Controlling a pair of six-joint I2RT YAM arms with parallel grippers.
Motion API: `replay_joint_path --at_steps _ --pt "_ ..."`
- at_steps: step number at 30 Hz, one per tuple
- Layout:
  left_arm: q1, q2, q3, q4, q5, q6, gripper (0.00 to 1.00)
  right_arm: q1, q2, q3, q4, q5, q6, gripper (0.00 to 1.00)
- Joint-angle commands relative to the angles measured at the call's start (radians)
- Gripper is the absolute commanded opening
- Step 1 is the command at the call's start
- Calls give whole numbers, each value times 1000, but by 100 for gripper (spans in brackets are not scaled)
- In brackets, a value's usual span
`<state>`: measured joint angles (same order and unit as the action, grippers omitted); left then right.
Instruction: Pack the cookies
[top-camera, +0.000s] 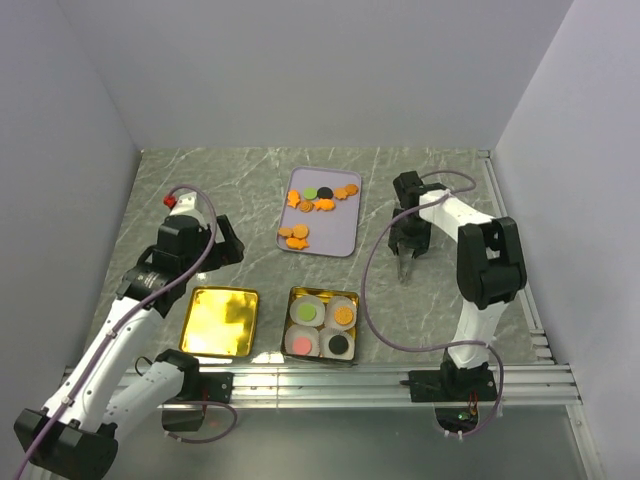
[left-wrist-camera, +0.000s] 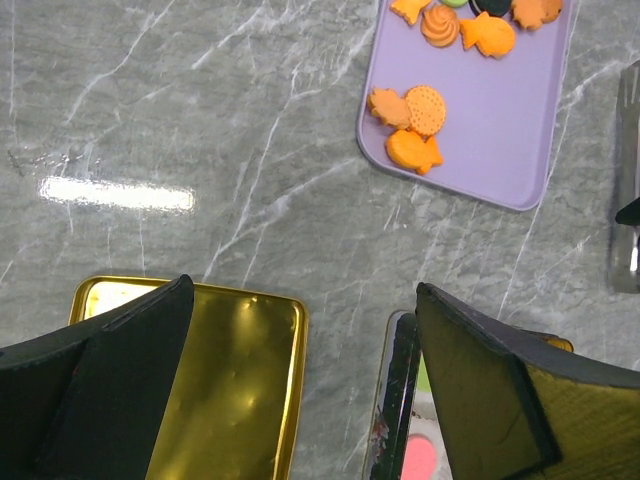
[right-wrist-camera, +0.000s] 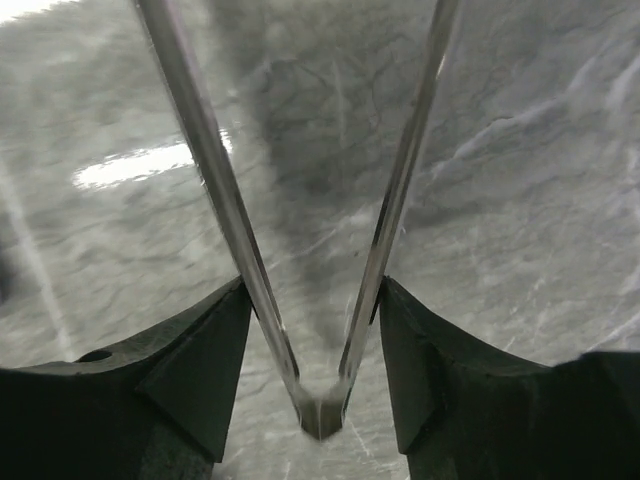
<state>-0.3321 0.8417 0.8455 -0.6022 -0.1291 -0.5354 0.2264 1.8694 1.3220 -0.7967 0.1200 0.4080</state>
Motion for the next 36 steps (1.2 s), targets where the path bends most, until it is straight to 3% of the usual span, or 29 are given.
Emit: replay_joint_path --at_steps 1,9,16,24,30,36 --pt "-4 13 1 28 -17 5 99 -2 25 20 -3 38 15 65" --pt "-4 82 24 -5 -27 -1 99 -2 56 32 -19 55 11 76" --pt "-4 82 24 -11 -49 -17 99 1 -51 88 -85 115 19 93" --pt "11 169 59 -77 -67 -75 99 79 -239 128 -174 138 21 95" --pt "13 197 61 -132 25 -225 97 195 -360 147 -211 99 57 95" --pt "18 174 53 -220 -65 -415 99 231 -420 138 -194 -23 48 95"
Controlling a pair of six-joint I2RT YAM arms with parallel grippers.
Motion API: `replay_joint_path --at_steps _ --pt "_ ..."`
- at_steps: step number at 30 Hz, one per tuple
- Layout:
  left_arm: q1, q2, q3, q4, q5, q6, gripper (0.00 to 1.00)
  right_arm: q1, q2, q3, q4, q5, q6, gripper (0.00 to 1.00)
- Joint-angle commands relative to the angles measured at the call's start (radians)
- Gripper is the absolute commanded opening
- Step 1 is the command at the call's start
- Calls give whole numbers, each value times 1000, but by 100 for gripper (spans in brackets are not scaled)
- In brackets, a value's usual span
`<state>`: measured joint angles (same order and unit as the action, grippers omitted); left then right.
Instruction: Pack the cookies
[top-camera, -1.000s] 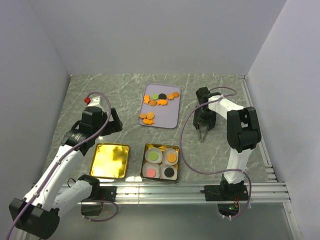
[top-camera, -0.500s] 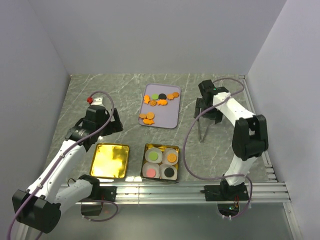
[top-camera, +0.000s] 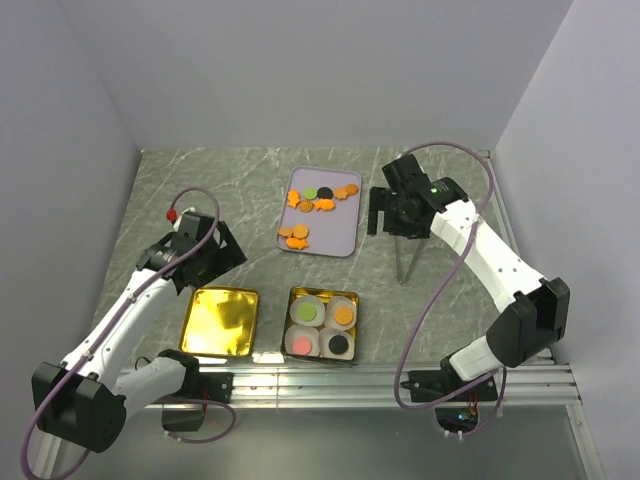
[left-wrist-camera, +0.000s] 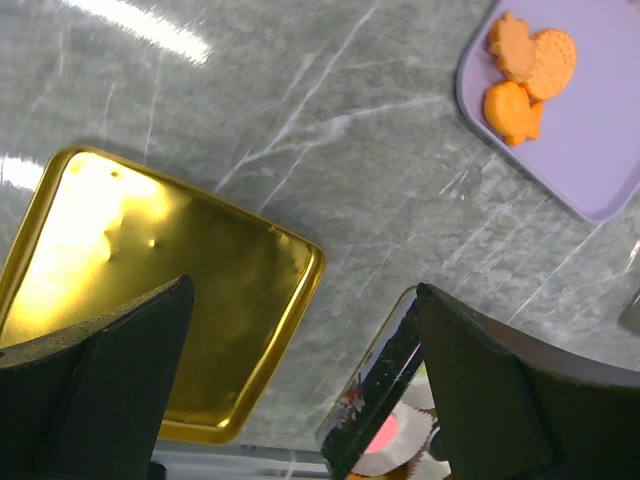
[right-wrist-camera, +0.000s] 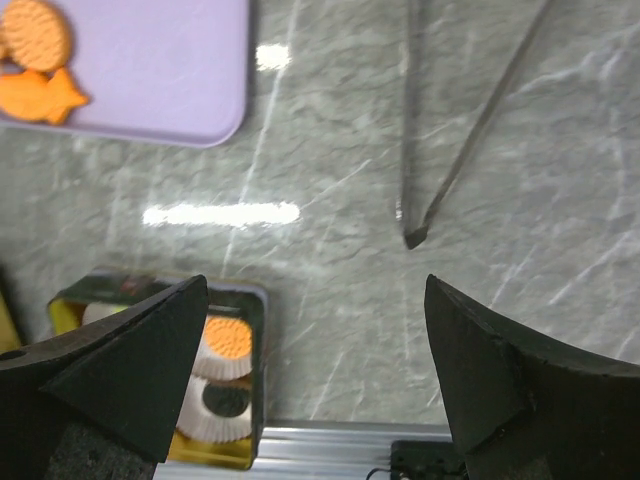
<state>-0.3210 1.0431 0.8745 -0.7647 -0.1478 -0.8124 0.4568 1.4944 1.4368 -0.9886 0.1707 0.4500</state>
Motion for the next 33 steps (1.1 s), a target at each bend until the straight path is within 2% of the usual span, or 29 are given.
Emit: replay_joint_path --at_steps 1,3,8,9,12,17,21,26,30,33 --pt "8 -31 23 -71 -50 -155 99 3 -48 22 2 -91 -2 95" --pt "25 -25 15 -91 -38 -218 99 6 -48 28 -2 -143 -11 95" --pt "42 41 -11 -139 -10 -332 91 22 -91 28 -30 -229 -43 95" --pt "43 63 -18 -139 -9 -356 86 22 -121 5 -25 -241 -46 95" --pt "43 100 -35 -133 -6 -399 80 22 -172 -31 -42 -278 -60 95" --pt "43 162 -31 -134 -53 -439 79 23 -284 -140 -25 -350 -4 95" --pt "43 270 11 -128 -88 -465 79 23 -400 -263 -13 -438 58 95" --pt "43 383 49 -128 -122 -485 78 39 -441 -262 -51 -412 26 94" --pt "43 440 46 -91 -136 -496 72 48 -471 -256 -50 -424 24 94" --pt "45 484 37 -62 -139 -501 69 88 -487 -240 -71 -376 1 95"
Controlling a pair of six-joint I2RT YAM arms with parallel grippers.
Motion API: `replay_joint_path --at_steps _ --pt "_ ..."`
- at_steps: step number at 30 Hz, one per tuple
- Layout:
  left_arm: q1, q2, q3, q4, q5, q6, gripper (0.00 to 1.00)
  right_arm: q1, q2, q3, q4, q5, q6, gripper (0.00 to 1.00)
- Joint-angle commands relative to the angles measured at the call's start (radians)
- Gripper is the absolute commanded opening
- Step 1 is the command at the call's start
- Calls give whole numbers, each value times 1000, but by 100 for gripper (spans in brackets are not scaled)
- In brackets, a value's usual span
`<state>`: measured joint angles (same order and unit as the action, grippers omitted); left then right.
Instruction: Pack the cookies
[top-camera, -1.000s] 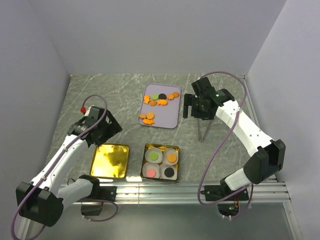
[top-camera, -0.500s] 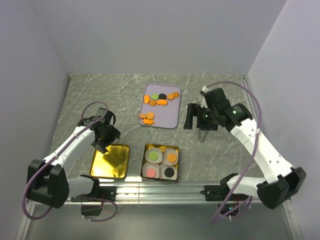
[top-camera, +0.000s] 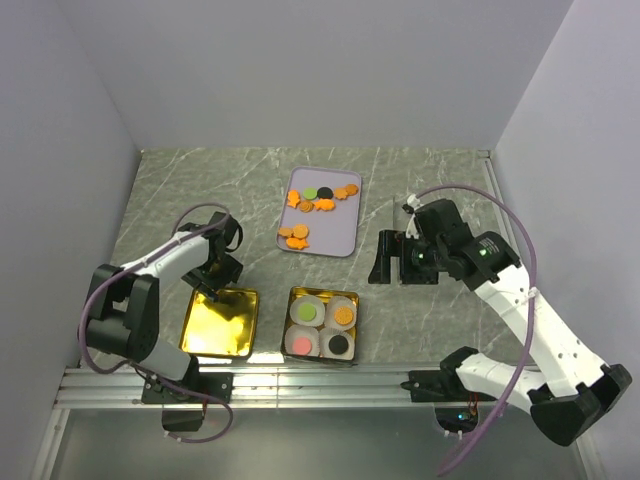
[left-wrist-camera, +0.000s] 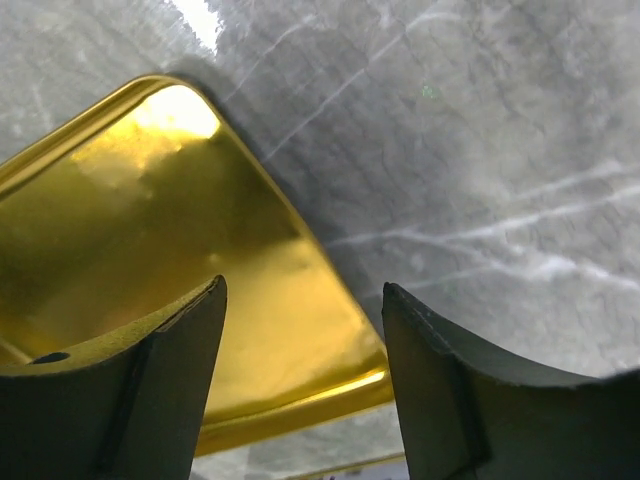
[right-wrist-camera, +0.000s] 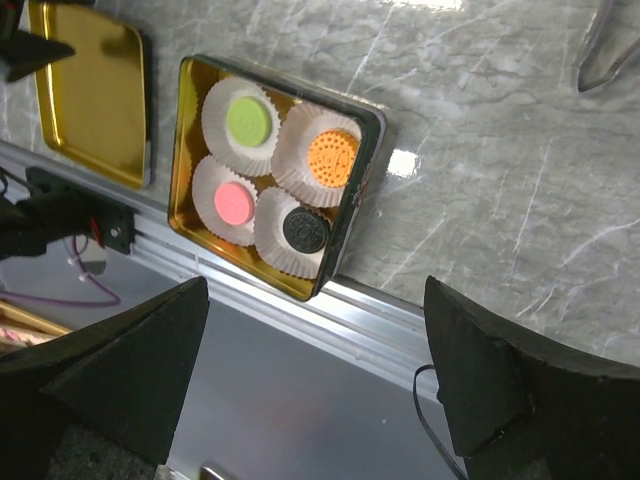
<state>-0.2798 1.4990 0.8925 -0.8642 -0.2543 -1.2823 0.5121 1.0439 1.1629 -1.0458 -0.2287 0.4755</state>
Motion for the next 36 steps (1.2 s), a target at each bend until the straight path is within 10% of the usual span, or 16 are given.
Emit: replay_joint_path --at_steps 1,18,29,36 --pt "4 43 17 40 -30 -34 69 46 -41 38 -26 49 -29 95" --pt "1 107 111 27 -63 30 1 135 -45 89 -51 132 -67 95" --pt "-10 -213 364 -95 -105 196 0 108 39 291 -43 -35 -31 95" --pt "-12 -449 457 92 203 411 0 59 11 297 254 -448 139 95"
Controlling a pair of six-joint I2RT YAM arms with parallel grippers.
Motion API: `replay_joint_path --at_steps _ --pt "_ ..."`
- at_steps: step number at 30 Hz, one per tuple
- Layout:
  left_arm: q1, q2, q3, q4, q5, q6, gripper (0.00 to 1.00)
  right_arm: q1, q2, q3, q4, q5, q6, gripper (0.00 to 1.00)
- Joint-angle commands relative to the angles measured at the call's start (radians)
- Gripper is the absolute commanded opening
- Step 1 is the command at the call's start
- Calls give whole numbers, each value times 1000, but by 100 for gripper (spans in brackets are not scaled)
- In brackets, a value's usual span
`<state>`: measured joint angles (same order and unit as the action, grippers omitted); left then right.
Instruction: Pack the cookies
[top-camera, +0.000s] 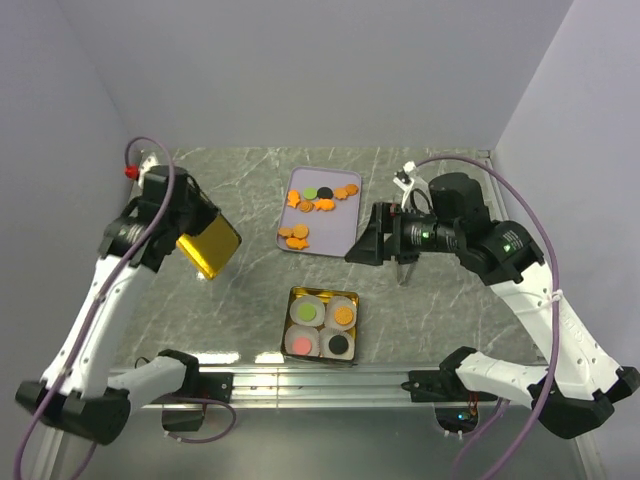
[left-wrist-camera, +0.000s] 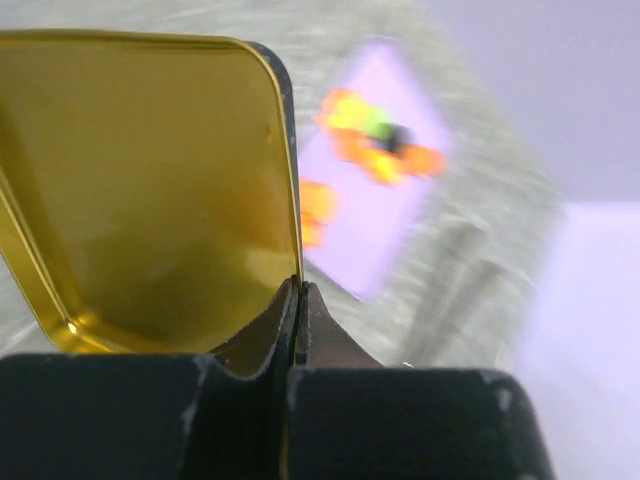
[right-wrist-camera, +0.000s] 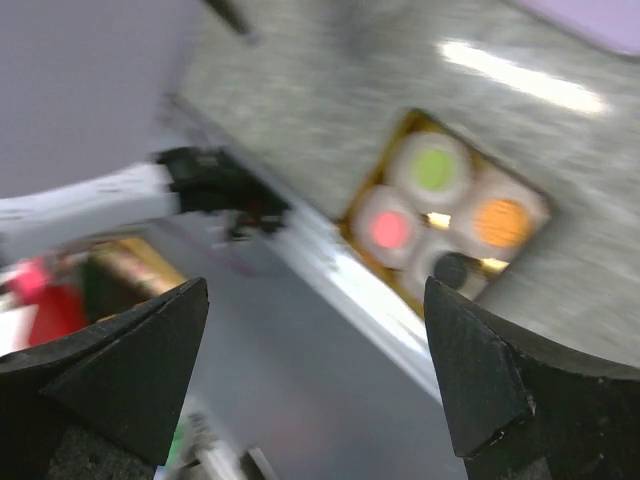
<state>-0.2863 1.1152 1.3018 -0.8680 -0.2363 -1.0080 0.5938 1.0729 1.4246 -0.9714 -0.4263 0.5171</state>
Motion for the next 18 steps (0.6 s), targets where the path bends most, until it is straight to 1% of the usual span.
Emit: replay_joint_path --at_steps 1,2,3,4,5,7,8,9,10,11,14,15,17,18 --pt "-5 -86 54 160 236 147 0 -44 -19 31 274 -311 128 95" --pt "-4 -124 51 200 296 158 0 -57 -22 22 324 -354 164 95" --pt "-4 -144 44 245 433 155 0 -63 -21 26 368 -417 223 95" --pt "-5 -162 27 295 487 145 0 -66 -18 34 438 -434 248 95" --pt "-4 -178 18 378 547 114 0 -68 -14 54 471 -445 271 95" --pt "-4 -218 16 444 647 74 0 -68 -10 65 577 -482 352 95" --pt "-5 -225 22 480 666 31 0 -80 -1 71 609 -503 385 95" --pt "-5 -236 31 495 680 13 0 -86 5 68 649 -518 458 95" --pt "-5 -239 48 512 713 -6 0 -95 5 63 721 -540 492 95" --pt "-5 -247 56 559 733 -41 0 -112 5 51 747 -539 520 95" --pt "-5 -258 77 638 811 -117 0 -126 19 50 783 -531 555 95" --pt "-5 -261 76 700 828 -138 0 -127 25 51 789 -534 561 95" --pt "-5 -271 71 757 874 -200 0 -130 35 22 871 -540 598 95" --pt "-5 -273 70 821 890 -219 0 -129 38 8 914 -540 654 95"
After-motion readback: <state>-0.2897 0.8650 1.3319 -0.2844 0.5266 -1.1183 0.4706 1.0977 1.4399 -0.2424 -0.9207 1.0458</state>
